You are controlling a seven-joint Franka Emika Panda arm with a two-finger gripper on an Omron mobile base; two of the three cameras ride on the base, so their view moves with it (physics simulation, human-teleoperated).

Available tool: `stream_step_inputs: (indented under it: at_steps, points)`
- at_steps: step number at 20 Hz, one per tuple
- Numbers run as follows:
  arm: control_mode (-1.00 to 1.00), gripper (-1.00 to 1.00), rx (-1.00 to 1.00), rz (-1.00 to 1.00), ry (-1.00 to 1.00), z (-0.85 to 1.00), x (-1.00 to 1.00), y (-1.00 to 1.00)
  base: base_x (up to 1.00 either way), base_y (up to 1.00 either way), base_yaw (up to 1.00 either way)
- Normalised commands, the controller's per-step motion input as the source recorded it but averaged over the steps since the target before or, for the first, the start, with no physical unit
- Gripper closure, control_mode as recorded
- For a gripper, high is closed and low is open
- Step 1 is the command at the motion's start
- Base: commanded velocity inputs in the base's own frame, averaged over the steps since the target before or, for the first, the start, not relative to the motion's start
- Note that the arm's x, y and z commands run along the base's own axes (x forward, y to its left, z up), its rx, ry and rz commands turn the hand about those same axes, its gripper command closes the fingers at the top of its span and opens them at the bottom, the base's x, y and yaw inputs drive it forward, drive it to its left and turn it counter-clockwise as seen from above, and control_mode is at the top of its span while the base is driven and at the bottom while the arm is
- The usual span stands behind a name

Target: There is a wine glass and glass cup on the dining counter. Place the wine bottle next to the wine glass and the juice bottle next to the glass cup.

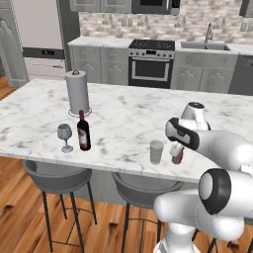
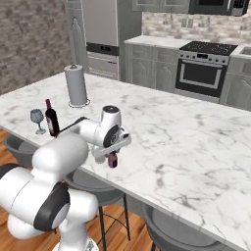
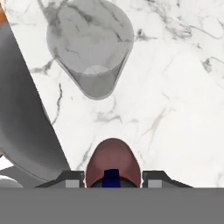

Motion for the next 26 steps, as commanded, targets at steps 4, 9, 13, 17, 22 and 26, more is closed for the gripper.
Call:
stream_step_inputs:
  at_steps: [4,9,13,17,22,26]
  points:
    - [-1.0,1.0,0.06,0.11,0.04,-0.17,0.09,0.06,0.0,0.0,0.0]
    - [-1.0,1.0,0.05,0.11,0.01,-0.13,0.14,0.04,0.0,0.0,0.0]
    - [-1.0,1.0,0.01,0.1,0.0,-0.09,0.12,0.02,0.0,0.0,0.0]
    - [-1.0,1.0,0.0,0.08,0.0,-0.06,0.12,0.01,0.0,0.0,0.0]
    - [-1.0,1.0,0.0,0.05,0.0,-0.07,0.11,0.0,0.0,0.0,0.0]
    - [-1.0,1.0,0.0,0.05,0.0,-0.12,0.11,0.0,0.0,0.0,0.0]
